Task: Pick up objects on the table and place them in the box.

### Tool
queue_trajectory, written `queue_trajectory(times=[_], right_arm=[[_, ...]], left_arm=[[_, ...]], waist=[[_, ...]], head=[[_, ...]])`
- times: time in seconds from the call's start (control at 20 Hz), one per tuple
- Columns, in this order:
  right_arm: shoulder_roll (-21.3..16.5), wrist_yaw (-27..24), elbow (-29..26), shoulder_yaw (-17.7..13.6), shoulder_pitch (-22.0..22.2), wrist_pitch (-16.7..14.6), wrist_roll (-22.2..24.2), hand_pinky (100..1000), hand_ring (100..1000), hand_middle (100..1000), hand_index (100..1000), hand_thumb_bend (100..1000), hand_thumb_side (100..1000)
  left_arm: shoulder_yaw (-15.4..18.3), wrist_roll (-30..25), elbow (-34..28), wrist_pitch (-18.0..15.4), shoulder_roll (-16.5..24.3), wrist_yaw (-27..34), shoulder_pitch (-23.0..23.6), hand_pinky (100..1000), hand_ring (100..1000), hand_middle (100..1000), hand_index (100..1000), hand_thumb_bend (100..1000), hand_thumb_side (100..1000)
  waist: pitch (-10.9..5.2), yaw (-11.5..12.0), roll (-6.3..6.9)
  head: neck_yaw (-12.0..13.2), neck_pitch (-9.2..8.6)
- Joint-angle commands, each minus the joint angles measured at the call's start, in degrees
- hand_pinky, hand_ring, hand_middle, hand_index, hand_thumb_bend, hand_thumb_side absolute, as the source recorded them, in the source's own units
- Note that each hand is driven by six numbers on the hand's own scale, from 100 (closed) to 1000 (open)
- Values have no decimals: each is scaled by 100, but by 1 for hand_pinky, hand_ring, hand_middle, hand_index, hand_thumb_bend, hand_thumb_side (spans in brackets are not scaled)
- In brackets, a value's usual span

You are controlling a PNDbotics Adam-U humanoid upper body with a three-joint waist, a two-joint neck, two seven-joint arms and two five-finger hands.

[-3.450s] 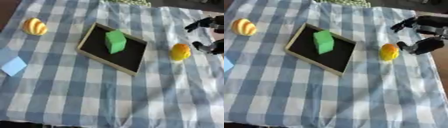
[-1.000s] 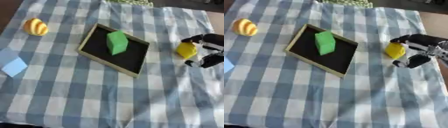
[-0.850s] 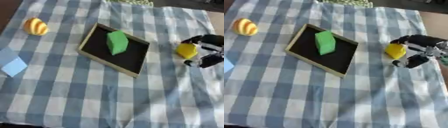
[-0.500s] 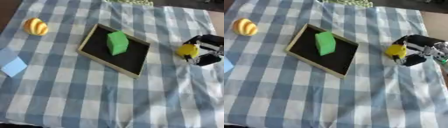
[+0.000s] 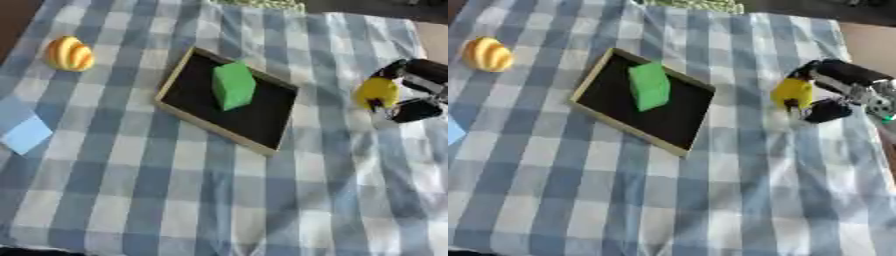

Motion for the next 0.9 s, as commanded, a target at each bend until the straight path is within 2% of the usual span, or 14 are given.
queue_trajectory(times=[0.05, 0.25, 0.5, 0.65, 0.9], right_arm=[[-438, -188, -630, -308, -57, -56, -448, 805, 668, 497, 727, 100, 291], [-705, -462, -1626, -406, -157, -174, -566, 806, 677, 512, 741, 100, 297], [-675, -796, -2537, -86, -677, -236, -72, 808, 683, 523, 736, 100, 298], [-384, -931, -2630, 257, -1090, -206, 429, 809, 675, 518, 729, 100, 283], [272, -837, -2246, 663, -1552, -221, 1006, 810, 669, 515, 723, 100, 276]], left_arm=[[22, -15, -86, -13, 99, 20, -42, 1000, 792, 744, 848, 100, 627], [14, -21, -86, -15, 119, 22, -43, 1000, 792, 745, 848, 100, 627], [-6, -40, -86, -4, 126, 40, -45, 1000, 793, 746, 848, 100, 627], [-15, -50, -86, 1, 126, 53, -47, 1000, 793, 746, 848, 100, 627], [-15, -48, -86, -20, 150, 57, -59, 1000, 795, 748, 849, 100, 624]], waist=[[-52, -28, 70], [-75, -47, 55], [-110, -16, 27], [-131, 4, 17], [-136, 27, 19]], head=[[21, -42], [6, -25], [-35, -5], [-60, -1], [-85, 8]])
